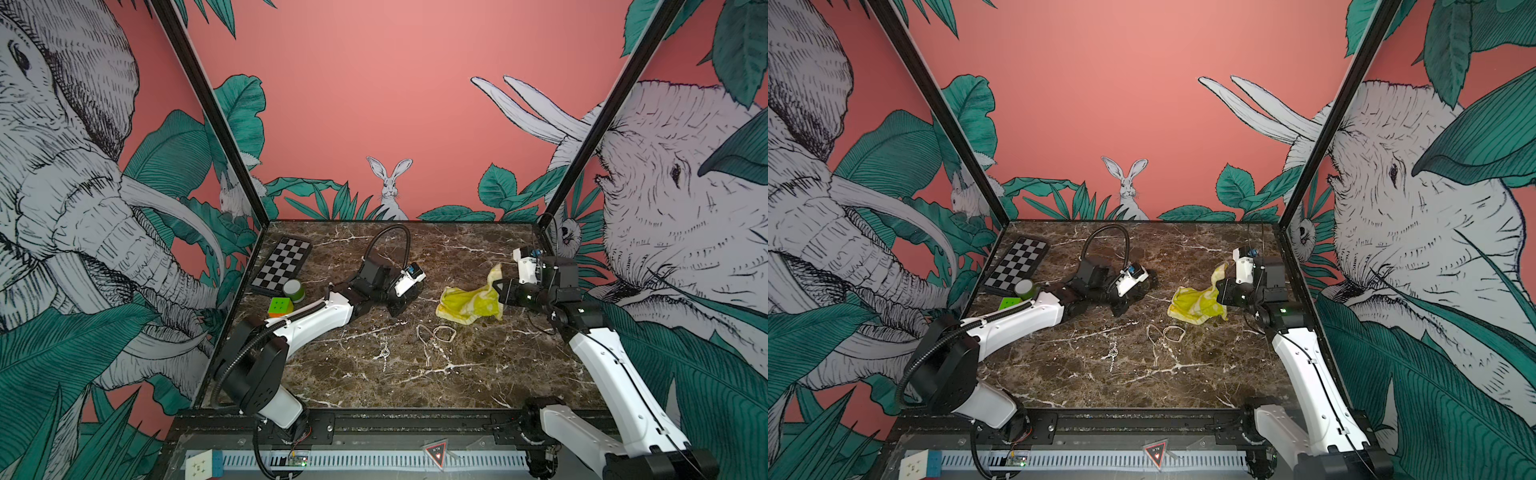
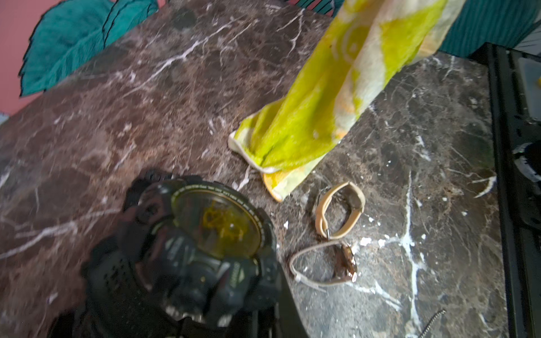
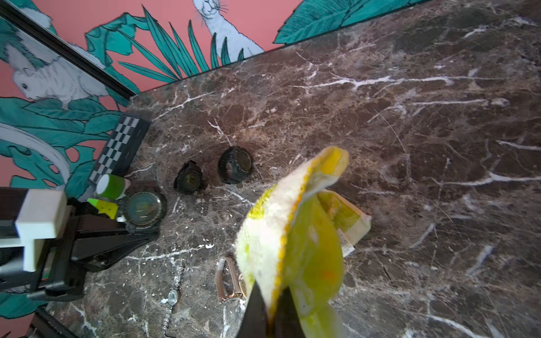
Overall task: Wipe the watch dial
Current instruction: Pick up the watch at the center of the board, then wipe the dirt from the watch dial.
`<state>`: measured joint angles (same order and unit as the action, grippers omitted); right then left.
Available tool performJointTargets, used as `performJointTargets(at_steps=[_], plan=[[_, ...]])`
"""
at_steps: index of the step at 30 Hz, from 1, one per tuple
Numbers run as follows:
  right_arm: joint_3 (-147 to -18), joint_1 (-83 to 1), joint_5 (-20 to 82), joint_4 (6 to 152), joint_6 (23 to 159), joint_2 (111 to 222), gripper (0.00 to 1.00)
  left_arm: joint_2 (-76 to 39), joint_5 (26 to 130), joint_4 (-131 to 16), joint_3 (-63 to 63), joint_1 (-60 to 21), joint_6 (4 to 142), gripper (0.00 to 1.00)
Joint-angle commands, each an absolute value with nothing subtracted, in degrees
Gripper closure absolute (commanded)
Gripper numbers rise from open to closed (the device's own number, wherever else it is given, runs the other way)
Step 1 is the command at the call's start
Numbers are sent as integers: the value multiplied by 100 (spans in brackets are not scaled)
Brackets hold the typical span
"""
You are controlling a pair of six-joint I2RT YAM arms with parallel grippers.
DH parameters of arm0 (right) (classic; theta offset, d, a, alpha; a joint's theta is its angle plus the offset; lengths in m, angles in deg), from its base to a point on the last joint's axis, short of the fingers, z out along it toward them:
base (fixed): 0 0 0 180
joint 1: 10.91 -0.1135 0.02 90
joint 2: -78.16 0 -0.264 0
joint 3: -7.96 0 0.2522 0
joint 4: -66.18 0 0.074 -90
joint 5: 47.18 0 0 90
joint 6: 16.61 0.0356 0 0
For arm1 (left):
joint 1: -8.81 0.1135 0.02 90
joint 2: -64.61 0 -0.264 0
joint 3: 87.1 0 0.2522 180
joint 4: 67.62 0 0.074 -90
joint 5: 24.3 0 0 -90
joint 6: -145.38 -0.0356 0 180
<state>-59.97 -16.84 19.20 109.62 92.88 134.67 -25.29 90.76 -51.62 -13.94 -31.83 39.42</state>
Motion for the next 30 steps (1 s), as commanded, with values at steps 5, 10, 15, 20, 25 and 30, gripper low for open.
performJointTargets(at_steps=[5,10,15,20,25,30], plan=[[-5945,-1670,823,9773,9648,13634,100,-3116,9822,-5569,-609,-3459,3415,100],[-5926,-1665,286,9088,10010,13993,100,-3382,9972,-5816,-328,-3575,3400,100],[-5920,-1687,-43,8618,10321,14313,100,-3597,10321,-6042,-116,-3618,3524,100],[-5804,-1780,-231,8161,10580,14504,100,-3840,10354,-6280,112,-3657,3674,100],[-5783,-1932,-262,7960,10675,14572,100,-4035,10331,-6321,375,-3672,3763,100],[-5892,-2139,-113,8098,10562,14726,100,-4088,10316,-6258,510,-3728,3797,100]])
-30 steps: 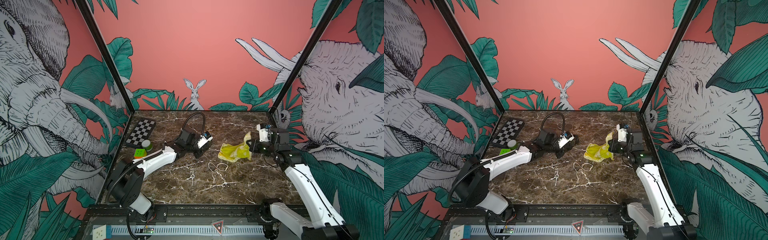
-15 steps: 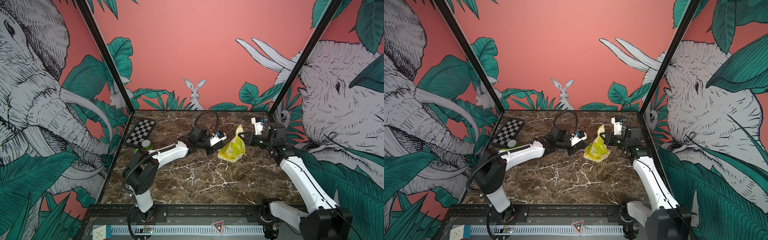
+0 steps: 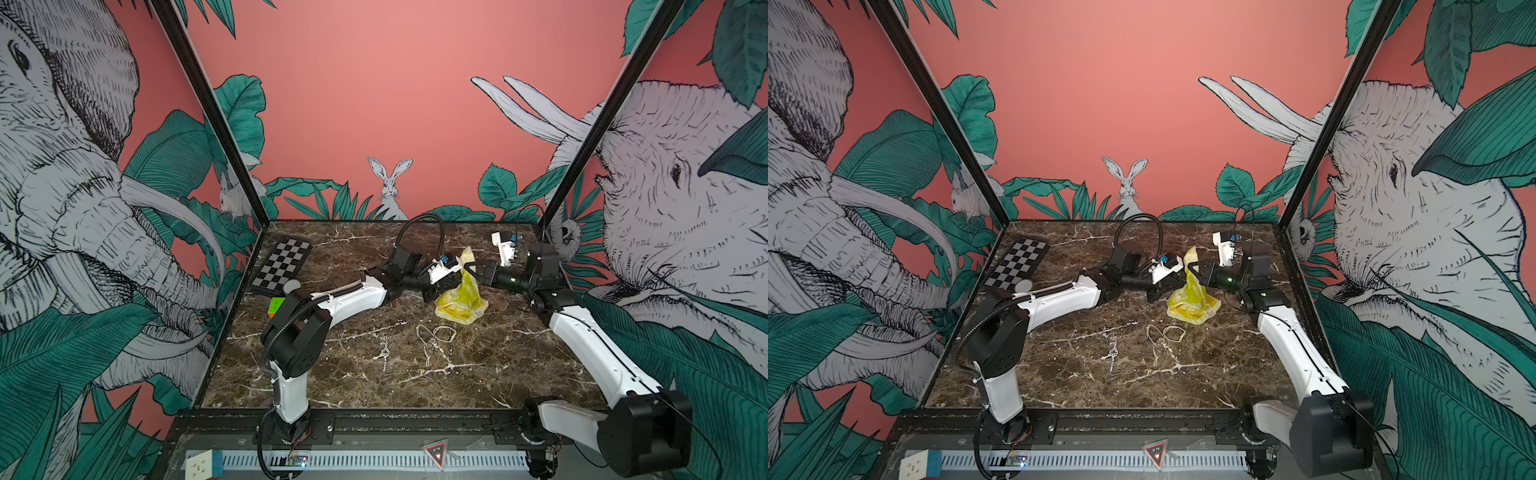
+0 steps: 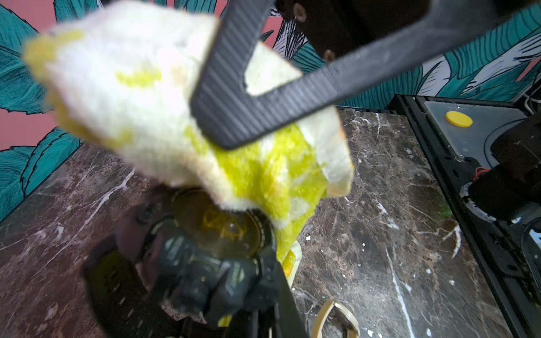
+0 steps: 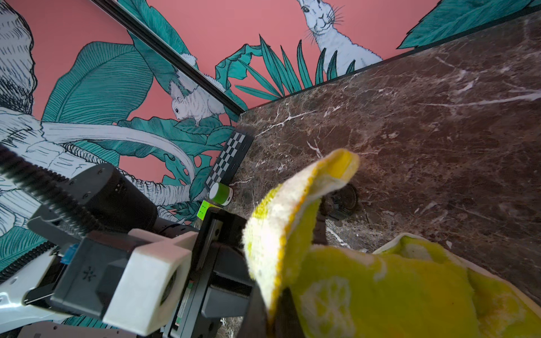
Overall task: Wipe the watch dial
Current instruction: Wipe the dirt from the watch dial.
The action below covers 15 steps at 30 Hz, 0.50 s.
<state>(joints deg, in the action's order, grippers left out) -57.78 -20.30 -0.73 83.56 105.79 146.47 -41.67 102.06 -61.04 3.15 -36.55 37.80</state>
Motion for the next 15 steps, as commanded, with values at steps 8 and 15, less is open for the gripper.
performJointTargets(at_steps=[8,15], plan=[[-5940,-2382,538,8575,10345,15063,100,-3886,10366,-6683,330,-3769,3919,100],[-6086,-2490,1677,9638,9709,15038,100,-3552,10341,-7100,41,-3780,3897,100]])
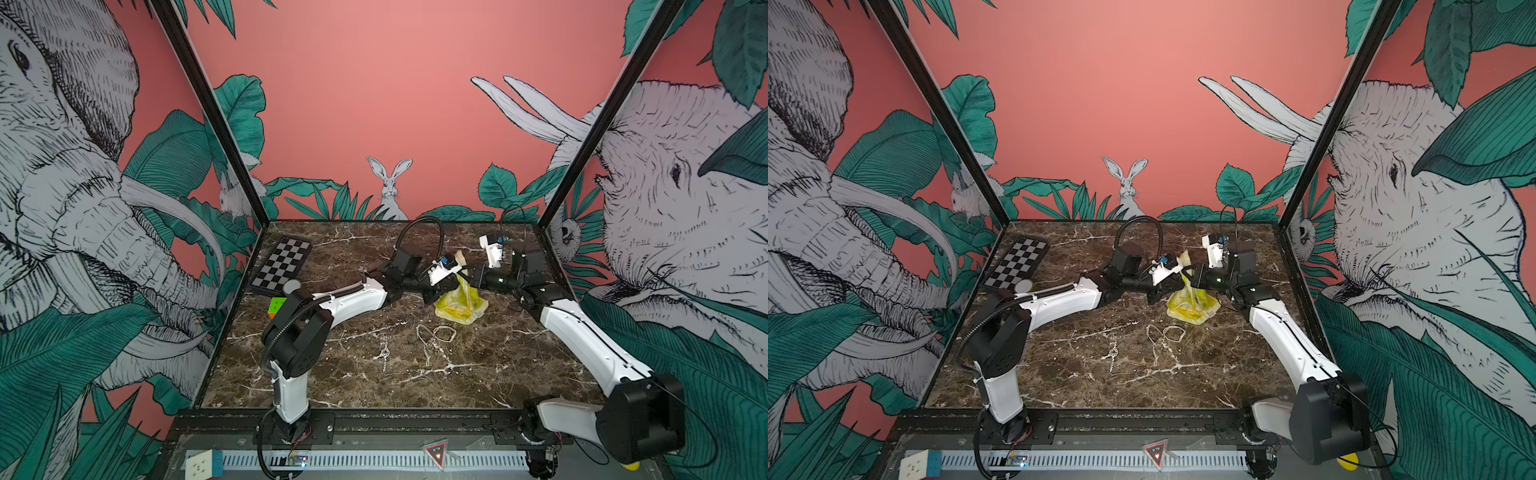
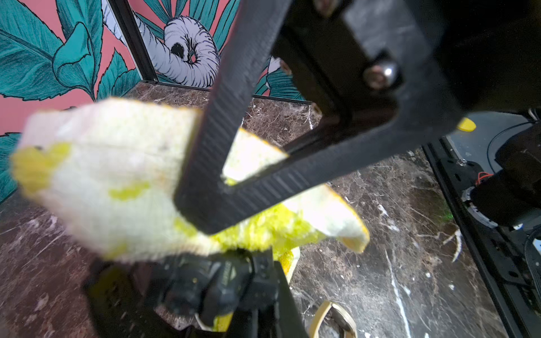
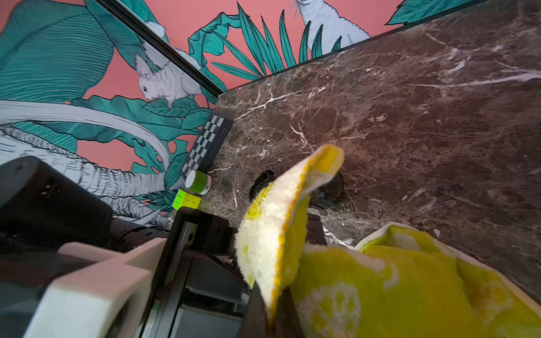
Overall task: Wipe the watch dial
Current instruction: Wipe the dirt from the watch dial.
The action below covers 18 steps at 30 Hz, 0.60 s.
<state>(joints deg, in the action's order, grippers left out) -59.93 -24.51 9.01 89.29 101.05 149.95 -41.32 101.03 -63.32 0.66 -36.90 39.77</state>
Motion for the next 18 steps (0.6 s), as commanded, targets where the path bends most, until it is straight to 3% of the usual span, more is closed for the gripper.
performJointTargets(at_steps=[1,8,18], plan=[[-6096,-2488,1844,9772,9634,15009,100,-3533,10356,-7096,25,-3770,3882,100],[-6212,-2479,2410,10296,9311,14686,100,-3532,10419,-7042,22,-3773,3809,100],[-6423,-2444,2332,10626,9215,14112,100,-3505,10340,-6663,-117,-3774,3597,100]])
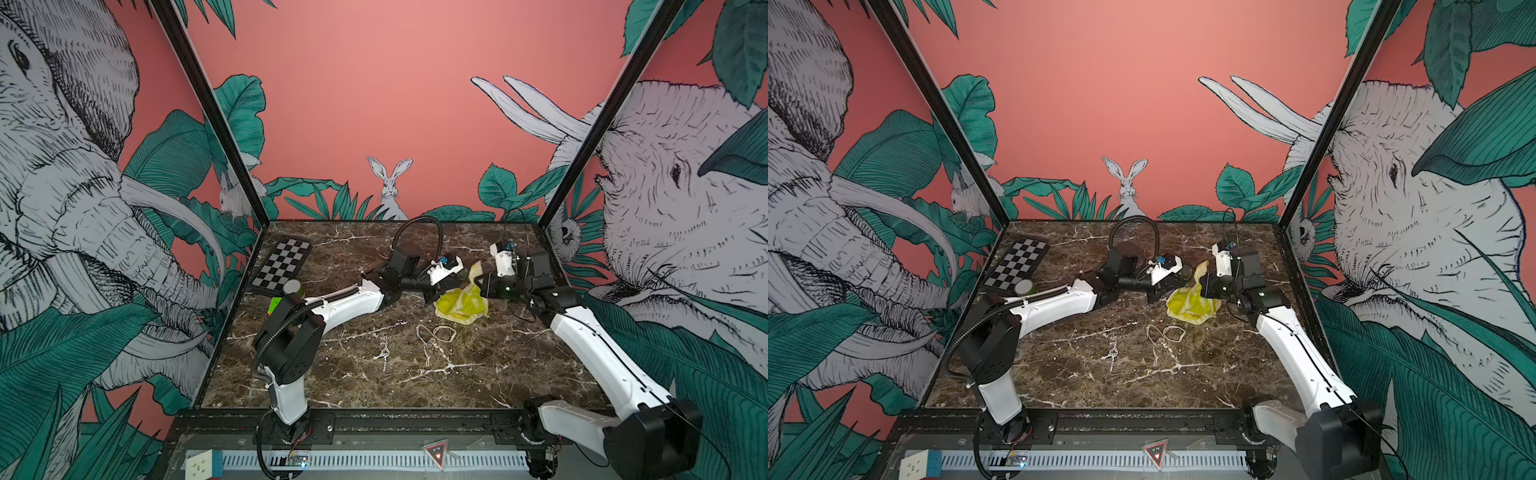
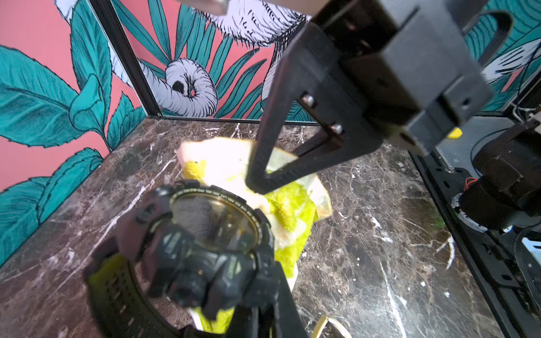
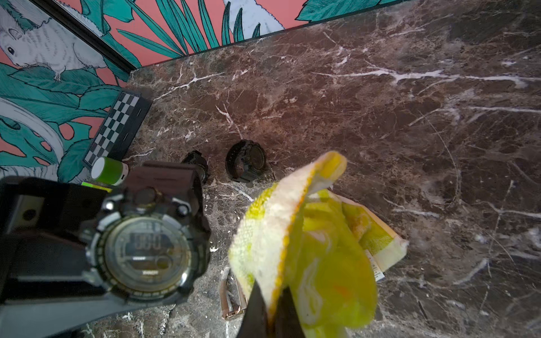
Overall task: Wipe the watch dial
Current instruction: Wipe the dirt from the watch dial.
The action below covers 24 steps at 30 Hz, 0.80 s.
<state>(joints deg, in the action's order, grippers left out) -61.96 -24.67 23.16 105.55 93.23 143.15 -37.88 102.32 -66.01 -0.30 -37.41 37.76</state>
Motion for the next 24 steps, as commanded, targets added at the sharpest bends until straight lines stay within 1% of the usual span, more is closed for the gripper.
performJointTargets(at_steps=[1,9,15,19,24], plan=[[-6448,-2444,2261,10618,9230,14065,100,-3514,10340,-6649,-118,-3770,3605,100],[-6497,-2449,1609,10129,9484,13756,100,-3571,10307,-6441,-58,-3773,3552,100],[-6495,-2460,1026,9495,9770,13951,100,-3664,10437,-6440,0,-3778,3592,100],[-6496,-2522,959,9319,9826,14218,100,-3664,10480,-6542,3,-3780,3597,100],[-6475,-2789,1043,9298,9725,14529,100,-3710,10517,-6708,40,-3777,3622,100]])
